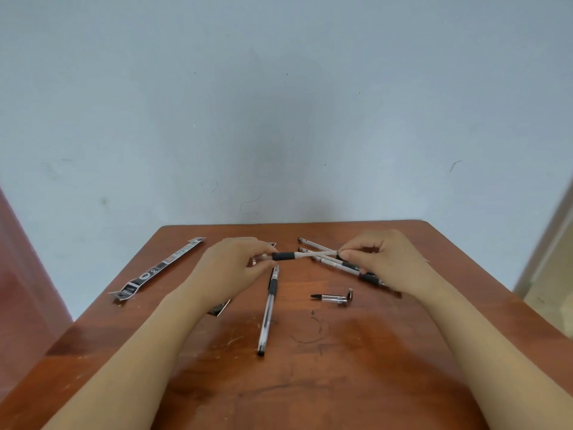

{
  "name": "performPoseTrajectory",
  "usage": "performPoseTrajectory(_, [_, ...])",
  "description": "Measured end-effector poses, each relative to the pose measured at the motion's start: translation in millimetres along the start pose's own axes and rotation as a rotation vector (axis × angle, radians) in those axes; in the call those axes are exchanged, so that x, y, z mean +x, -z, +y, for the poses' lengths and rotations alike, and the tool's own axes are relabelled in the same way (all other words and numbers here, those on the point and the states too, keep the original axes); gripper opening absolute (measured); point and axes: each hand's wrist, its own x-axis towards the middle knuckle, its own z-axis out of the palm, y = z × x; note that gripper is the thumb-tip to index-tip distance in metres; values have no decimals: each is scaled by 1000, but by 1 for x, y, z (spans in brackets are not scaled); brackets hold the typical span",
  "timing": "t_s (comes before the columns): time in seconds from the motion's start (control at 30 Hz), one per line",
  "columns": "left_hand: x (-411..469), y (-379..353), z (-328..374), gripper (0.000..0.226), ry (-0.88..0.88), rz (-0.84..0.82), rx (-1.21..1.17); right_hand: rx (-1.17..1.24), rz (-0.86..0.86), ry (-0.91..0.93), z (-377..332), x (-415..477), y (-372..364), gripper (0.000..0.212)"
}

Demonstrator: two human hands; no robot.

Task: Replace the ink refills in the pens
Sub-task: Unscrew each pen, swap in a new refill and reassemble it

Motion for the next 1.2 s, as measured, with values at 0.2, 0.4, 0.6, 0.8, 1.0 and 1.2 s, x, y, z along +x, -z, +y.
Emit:
performPoseTrajectory(0.2, [2,7,-13,18,97,128,-75,190,245,-94,17,6,26,13])
performPoseTrajectory(0.4, [1,6,-3,20,70,122,-101,38,665,-259,48,11,48,16])
performPoseTrajectory(0.6, [-10,-11,38,22,-226,-102,-27,-231,740,-513,80,8,62,19])
performPoseTrajectory(0.8, [-21,-28,56,23,-374,-216,-46,-402,641,-698,99,11,60,24])
performPoseTrajectory(1.0, [-25,-40,59,25,-424,-290,-21,-463,553,-803,105,13,55,26])
performPoseTrajectory(1.2, [-25,-42,63,27,-434,-347,35,-562,469,-816,105,13,52,25])
